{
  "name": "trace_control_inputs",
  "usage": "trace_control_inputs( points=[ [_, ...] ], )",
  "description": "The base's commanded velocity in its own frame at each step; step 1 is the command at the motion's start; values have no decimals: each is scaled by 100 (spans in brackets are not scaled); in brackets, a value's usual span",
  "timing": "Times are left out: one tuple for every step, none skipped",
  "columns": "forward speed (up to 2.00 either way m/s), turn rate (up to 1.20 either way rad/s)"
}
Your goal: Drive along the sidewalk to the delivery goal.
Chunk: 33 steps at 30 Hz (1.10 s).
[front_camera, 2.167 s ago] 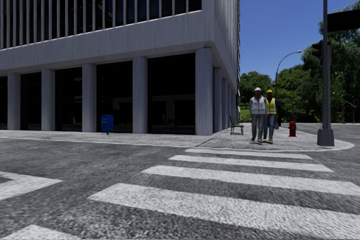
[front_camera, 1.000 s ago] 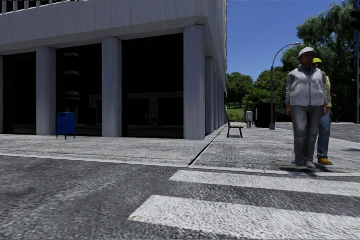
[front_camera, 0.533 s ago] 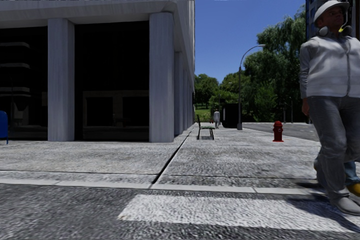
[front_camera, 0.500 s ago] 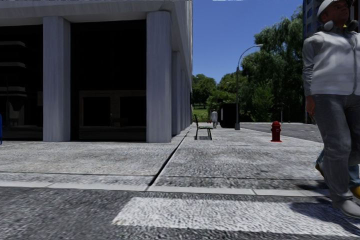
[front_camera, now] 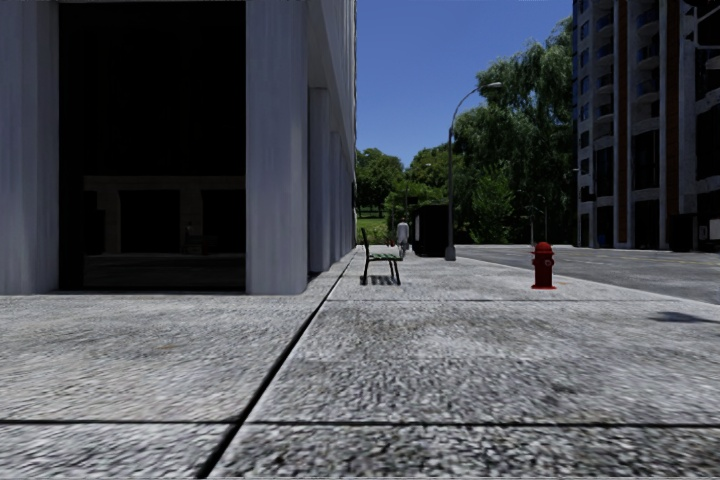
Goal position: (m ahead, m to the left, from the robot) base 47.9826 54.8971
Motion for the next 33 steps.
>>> trace_control_inputs(
  points=[
    [200, 0],
    [200, 0],
    [199, 0],
    [179, 0],
    [156, 0],
    [156, 0],
    [147, 0],
    [139, 2],
    [137, 11],
    [137, 11],
    [135, 16],
    [135, 24],
    [135, 37],
    [135, 47],
    [135, 47],
    [135, 52],
    [135, 53],
    [135, 56],
    [135, 56],
    [135, 59],
    [135, 63],
    [135, 64],
    [135, 64],
    [135, 64],
    [135, 64],
    [135, 64],
    [135, 64],
    [135, 64],
    [137, 64],
    [137, 64],
    [138, 64],
    [139, 65],
    [143, 65]
  ],
)
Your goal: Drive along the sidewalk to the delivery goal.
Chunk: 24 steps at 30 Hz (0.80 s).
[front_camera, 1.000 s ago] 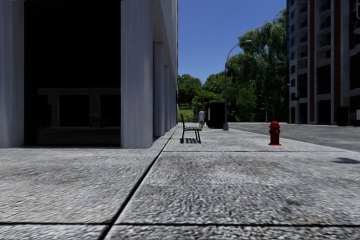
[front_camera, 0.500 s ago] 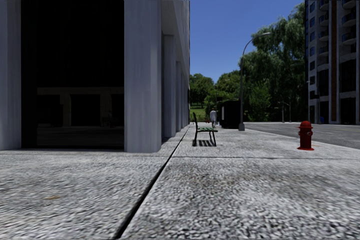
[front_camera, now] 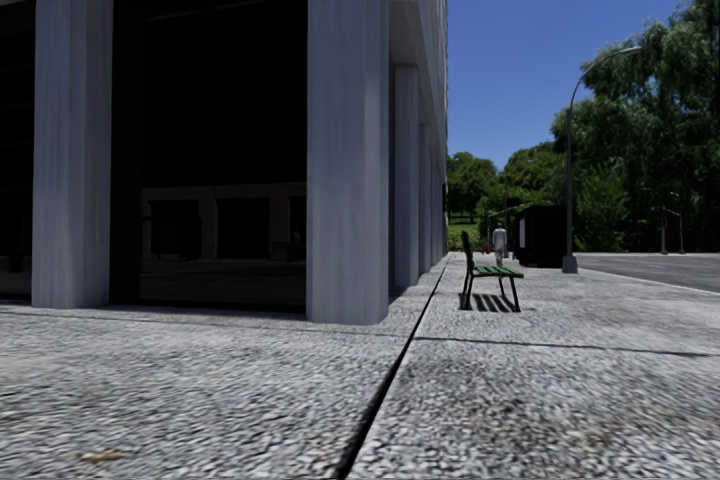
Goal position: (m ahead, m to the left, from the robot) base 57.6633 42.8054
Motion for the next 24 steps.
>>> trace_control_inputs(
  points=[
    [143, 65],
    [150, 65],
    [153, 65],
    [154, 66],
    [155, 67],
    [155, 67],
    [155, 67],
    [155, 68],
    [155, 68],
    [155, 68],
    [157, 91],
    [157, 91],
    [157, 91],
    [157, 91],
    [157, 91],
    [157, 91],
    [157, 91],
    [157, 91],
    [157, 91],
    [157, 91],
    [157, 91],
    [157, 91],
    [157, 91],
    [157, 91]
  ],
)
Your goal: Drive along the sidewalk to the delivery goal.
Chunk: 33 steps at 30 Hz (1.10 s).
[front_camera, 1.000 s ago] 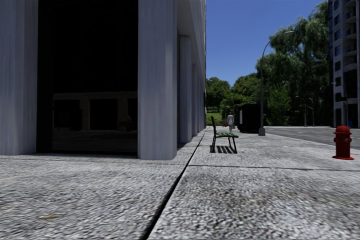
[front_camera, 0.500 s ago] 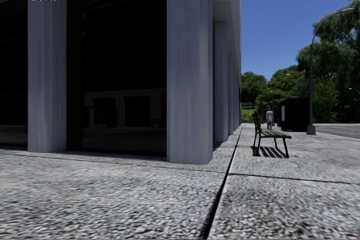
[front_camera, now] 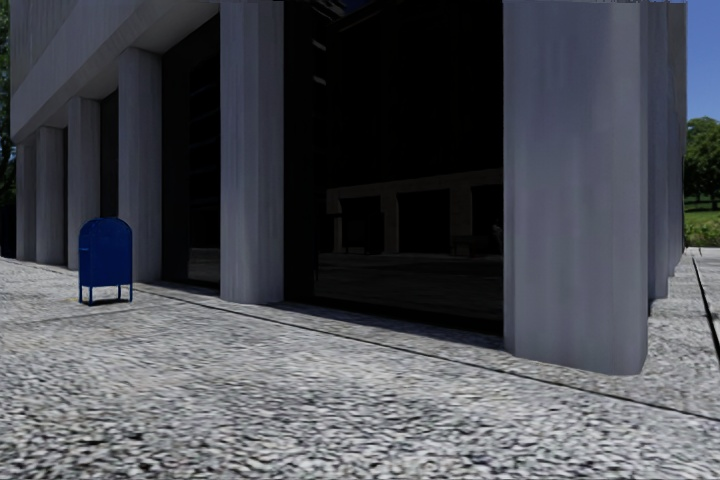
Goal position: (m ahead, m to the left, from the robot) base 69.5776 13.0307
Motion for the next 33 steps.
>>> trace_control_inputs(
  points=[
    [157, 91],
    [157, 91],
    [157, 91],
    [157, 91],
    [157, 91],
    [157, 91],
    [157, 91],
    [157, 91],
    [157, 91],
    [157, 91],
    [157, 91],
    [157, 91],
    [157, 91],
    [157, 91],
    [157, 91],
    [157, 90],
    [157, 89],
    [157, 88],
    [157, 88],
    [157, 86],
    [157, 84],
    [158, 83],
    [158, 83],
    [158, 83],
    [158, 82],
    [158, 82],
    [158, 82],
    [158, 81],
    [161, 81],
    [200, 74],
    [200, 65],
    [200, 65],
    [200, 54]
  ],
)
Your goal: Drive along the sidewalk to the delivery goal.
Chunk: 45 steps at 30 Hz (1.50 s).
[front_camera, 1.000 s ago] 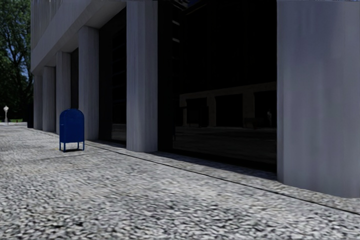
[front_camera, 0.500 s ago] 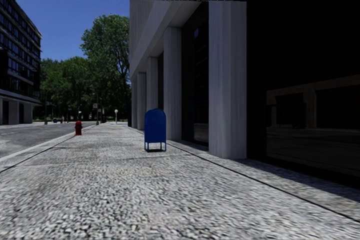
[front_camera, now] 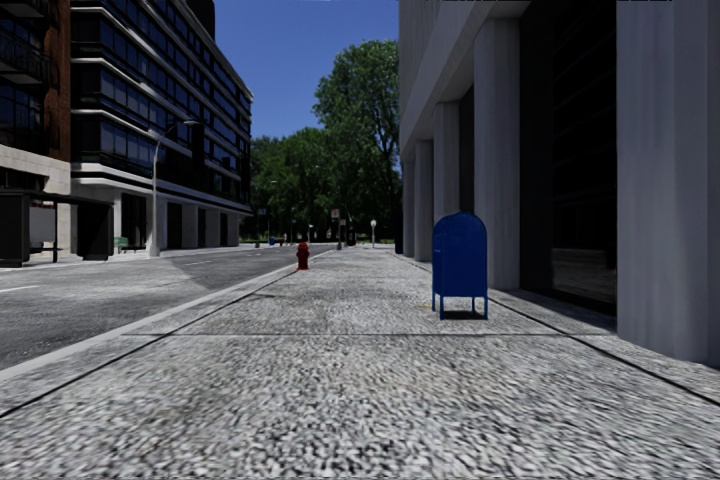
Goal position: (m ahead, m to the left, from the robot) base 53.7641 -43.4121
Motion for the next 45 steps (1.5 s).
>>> trace_control_inputs(
  points=[
    [200, 31],
    [200, 0],
    [200, 0],
    [200, 0],
    [200, 0],
    [200, 0],
    [200, 0],
    [200, 0],
    [200, 0],
    [200, 0],
    [200, 0],
    [200, 0],
    [200, 0],
    [200, 0],
    [200, 0],
    [200, 0],
    [200, 0],
    [200, 0],
    [200, 0],
    [200, 0],
    [200, 0],
    [200, 0],
    [200, 0],
    [200, 0],
    [200, 0],
    [200, 0],
    [200, 0],
    [200, 0],
    [200, 0],
    [200, 0],
    [200, 0],
    [200, 0],
    [200, 0],
    [200, 0],
    [200, 0],
    [200, 0],
    [200, 0],
    [200, 0],
    [200, 0],
    [200, 0],
    [200, 0],
    [200, 0],
    [200, 0],
    [200, 0],
    [200, 0]
  ],
)
